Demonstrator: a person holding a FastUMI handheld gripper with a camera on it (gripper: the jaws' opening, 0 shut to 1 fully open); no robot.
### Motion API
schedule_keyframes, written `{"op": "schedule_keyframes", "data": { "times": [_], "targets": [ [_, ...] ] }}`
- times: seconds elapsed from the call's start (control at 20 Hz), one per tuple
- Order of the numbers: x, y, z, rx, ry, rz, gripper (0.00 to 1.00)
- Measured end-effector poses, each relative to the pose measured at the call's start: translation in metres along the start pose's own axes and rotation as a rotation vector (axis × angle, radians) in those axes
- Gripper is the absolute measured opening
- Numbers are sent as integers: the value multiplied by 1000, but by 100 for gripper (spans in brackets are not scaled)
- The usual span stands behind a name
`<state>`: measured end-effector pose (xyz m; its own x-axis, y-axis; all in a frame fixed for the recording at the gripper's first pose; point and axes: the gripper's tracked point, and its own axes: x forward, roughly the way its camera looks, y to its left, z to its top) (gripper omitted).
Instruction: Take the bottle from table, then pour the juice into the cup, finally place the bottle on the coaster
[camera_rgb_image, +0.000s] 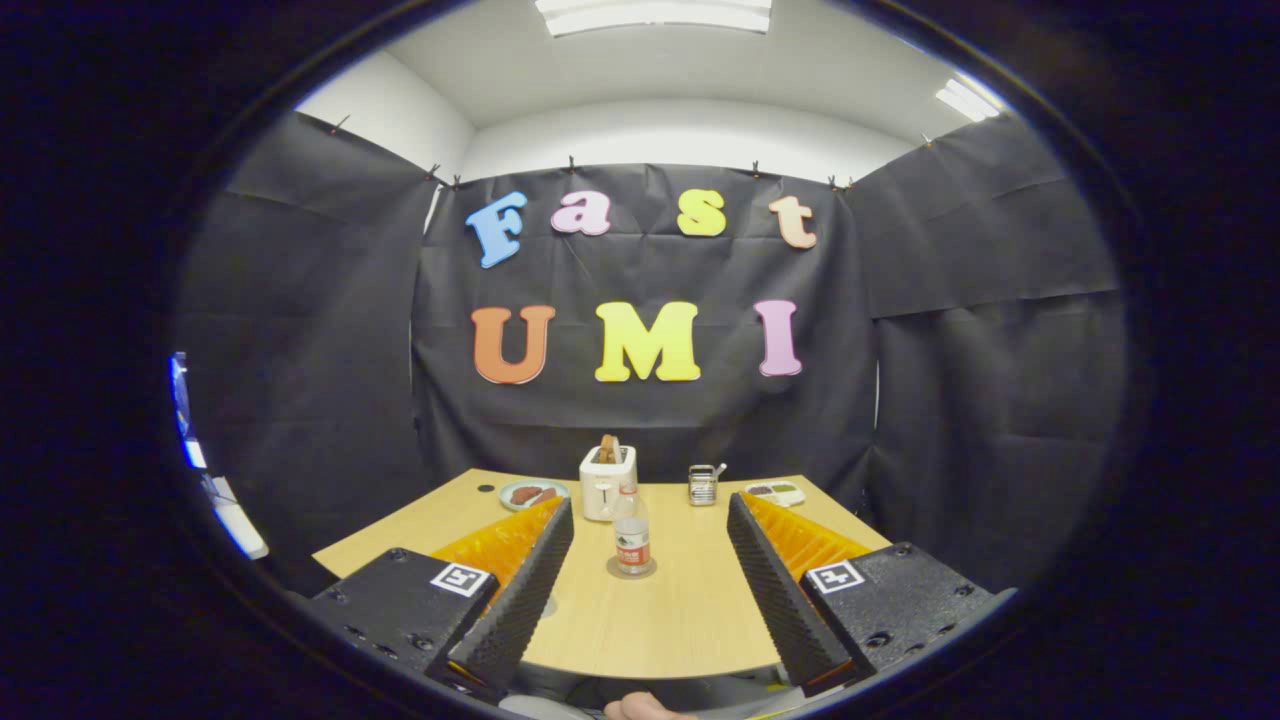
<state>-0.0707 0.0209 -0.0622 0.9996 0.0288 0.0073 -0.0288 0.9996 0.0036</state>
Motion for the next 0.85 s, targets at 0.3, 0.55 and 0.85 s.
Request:
{"op": "schedule_keyframes", "data": {
  "times": [0.3,0.55,0.85],
  "targets": [
    [-13,9,9,-35,-15,-16,99],
    [-23,4,14,-40,-51,-35,99],
    [-29,3,18,-19,-70,-42,99]
  ]
}}
